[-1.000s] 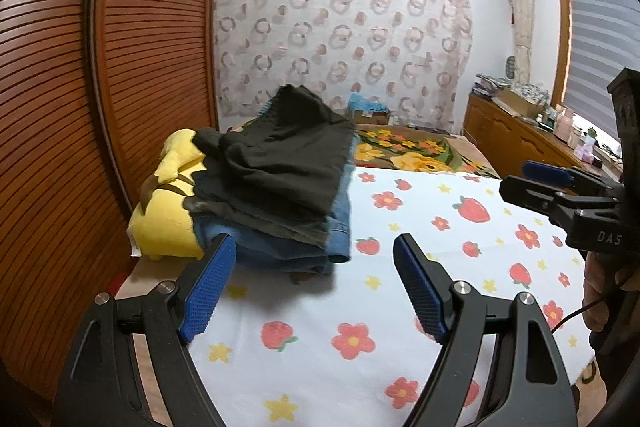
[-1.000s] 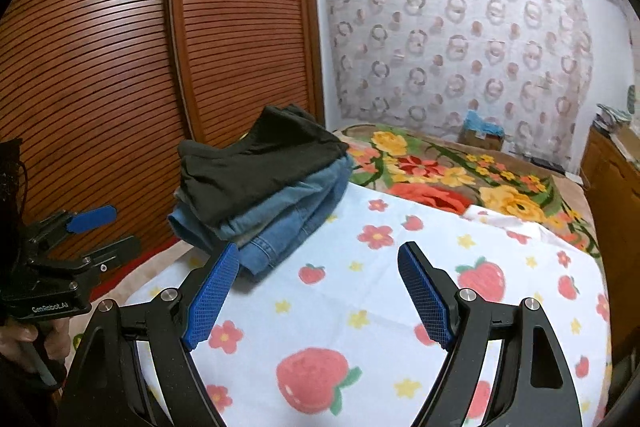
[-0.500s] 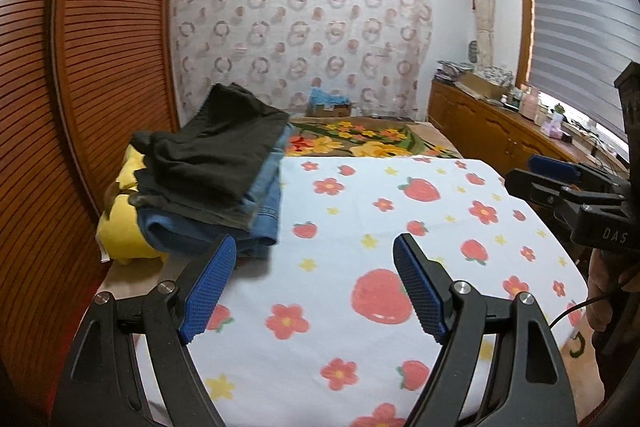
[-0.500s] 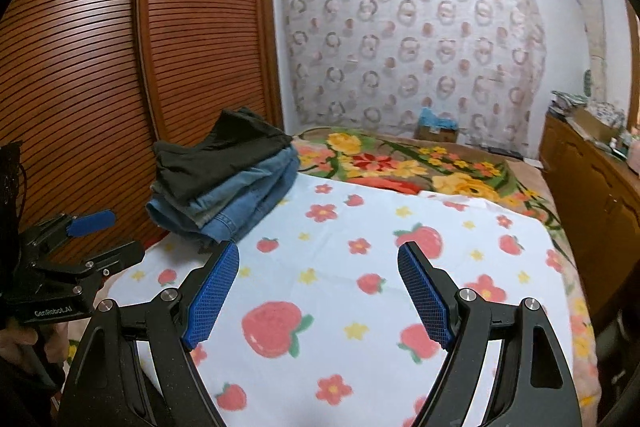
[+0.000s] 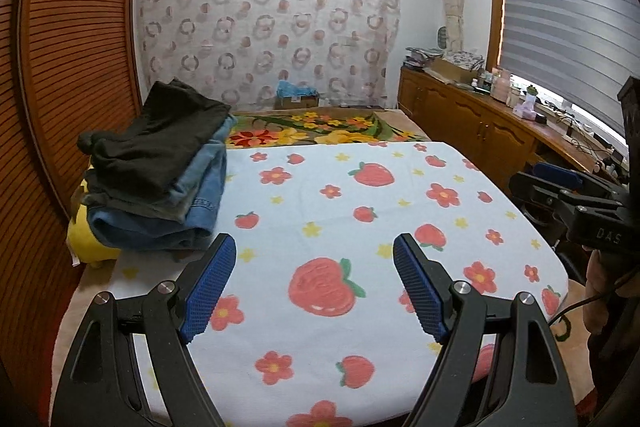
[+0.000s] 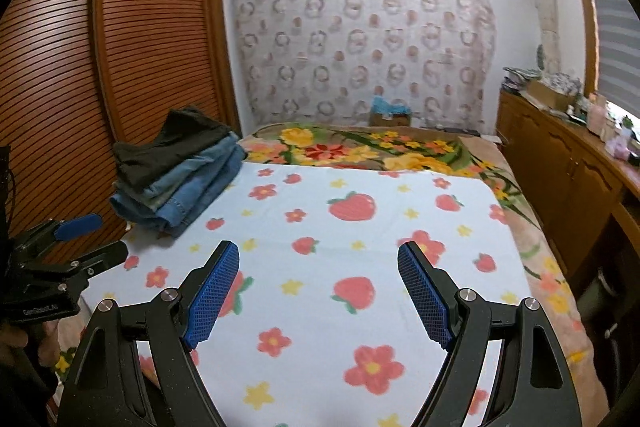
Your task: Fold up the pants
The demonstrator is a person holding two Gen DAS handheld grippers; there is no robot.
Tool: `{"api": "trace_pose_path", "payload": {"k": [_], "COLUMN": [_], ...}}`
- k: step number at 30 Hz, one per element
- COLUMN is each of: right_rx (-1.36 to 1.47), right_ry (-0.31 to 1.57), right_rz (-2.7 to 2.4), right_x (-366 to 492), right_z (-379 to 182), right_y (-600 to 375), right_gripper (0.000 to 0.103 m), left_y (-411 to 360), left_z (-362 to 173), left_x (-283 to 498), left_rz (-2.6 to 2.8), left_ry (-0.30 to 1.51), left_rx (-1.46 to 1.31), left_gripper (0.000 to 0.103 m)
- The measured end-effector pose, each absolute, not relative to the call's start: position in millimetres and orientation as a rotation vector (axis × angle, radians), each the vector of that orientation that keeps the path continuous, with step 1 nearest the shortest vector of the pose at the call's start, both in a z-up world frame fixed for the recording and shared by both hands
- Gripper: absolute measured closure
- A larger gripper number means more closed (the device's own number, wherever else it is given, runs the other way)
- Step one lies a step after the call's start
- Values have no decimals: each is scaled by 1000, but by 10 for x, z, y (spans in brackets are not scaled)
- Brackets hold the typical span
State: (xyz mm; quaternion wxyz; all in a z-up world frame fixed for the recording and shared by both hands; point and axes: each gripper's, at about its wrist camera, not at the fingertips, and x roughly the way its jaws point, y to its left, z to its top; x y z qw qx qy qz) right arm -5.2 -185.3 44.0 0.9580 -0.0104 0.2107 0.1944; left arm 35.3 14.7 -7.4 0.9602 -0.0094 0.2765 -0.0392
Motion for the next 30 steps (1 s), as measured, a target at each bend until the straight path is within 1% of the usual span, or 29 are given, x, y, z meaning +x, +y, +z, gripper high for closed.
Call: {"api": "trace_pose_path", "payload": {"k": [7, 18, 30], "right_rx": [1, 7, 4], "right_ry": [406, 315, 276], "right_rz": [341, 296, 297], "right_x": [-171, -583, -720], "right_z": [558, 776, 590], "right_y": [-1803, -1626, -1687], "right_gripper": [20, 20, 20], "left_y": [24, 29, 129], "left_z": [97, 496, 655], "left_x": [361, 292, 121], "left_rz": [-92, -99, -84], "left_ry": [538, 466, 425], "left_rx": [0, -7, -16], "left_gripper": [21, 21, 21]}}
